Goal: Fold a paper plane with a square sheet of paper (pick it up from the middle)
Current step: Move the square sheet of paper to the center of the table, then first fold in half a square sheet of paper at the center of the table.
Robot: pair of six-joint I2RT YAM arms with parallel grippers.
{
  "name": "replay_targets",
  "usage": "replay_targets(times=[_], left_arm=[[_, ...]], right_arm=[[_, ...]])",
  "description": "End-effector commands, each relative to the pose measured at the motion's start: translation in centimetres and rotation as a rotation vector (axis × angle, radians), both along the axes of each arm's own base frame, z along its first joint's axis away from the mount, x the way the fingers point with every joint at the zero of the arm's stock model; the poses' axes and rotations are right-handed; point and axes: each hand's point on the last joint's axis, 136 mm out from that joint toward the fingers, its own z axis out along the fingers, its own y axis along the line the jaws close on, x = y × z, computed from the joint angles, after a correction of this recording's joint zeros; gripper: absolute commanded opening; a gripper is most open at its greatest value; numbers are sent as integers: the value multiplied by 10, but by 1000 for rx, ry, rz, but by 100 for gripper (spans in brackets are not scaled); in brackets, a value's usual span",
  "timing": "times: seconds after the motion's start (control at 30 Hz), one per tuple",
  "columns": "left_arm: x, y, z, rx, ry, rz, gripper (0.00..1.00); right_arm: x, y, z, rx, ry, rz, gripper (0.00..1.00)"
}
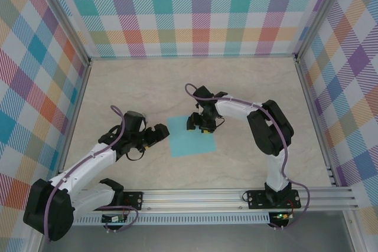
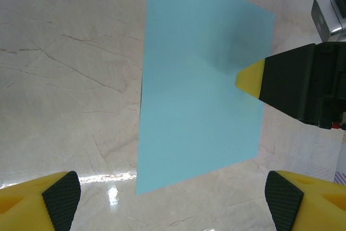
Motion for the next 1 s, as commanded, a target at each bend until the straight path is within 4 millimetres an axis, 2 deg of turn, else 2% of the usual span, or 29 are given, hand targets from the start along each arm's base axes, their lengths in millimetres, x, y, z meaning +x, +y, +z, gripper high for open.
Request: replay_targets(times=[0.0,0.1,0.17,0.23,0.3,0.37,0.47,0.6,0.77,0.97], left_arm=[[5,-11,13,-33,-40,-40,91],[5,-18,13,-37,-41,-61,91],[4,-22,12,-37,-33,-72,91],[5,-29,12,-42,-31,-84,91],[9,-33,11,-39,-37,-82,90],[10,-34,11,-39,-39,-80,90],[13,-31,11,-25,-48,-64,91],[16,-21,7,26,-56,-23,92],[19,-8,9,60,-92,33,94],[11,3,2,73,-74,54,97]], right_arm=[[-17,-37,-15,-182,23,62,63],[-19,-47,-13,-209,9,96,64],[-21,-43,-7,-182,19,101,66],[-19,-30,6,-111,10,83,68],[-14,-18,26,-42,-25,63,74],[-8,-15,41,-37,-64,45,78],[-3,-22,51,-130,-115,27,84],[-3,-28,48,-271,-125,17,89],[-8,-22,39,-364,-108,22,94],[-9,-5,25,-329,-58,34,97]])
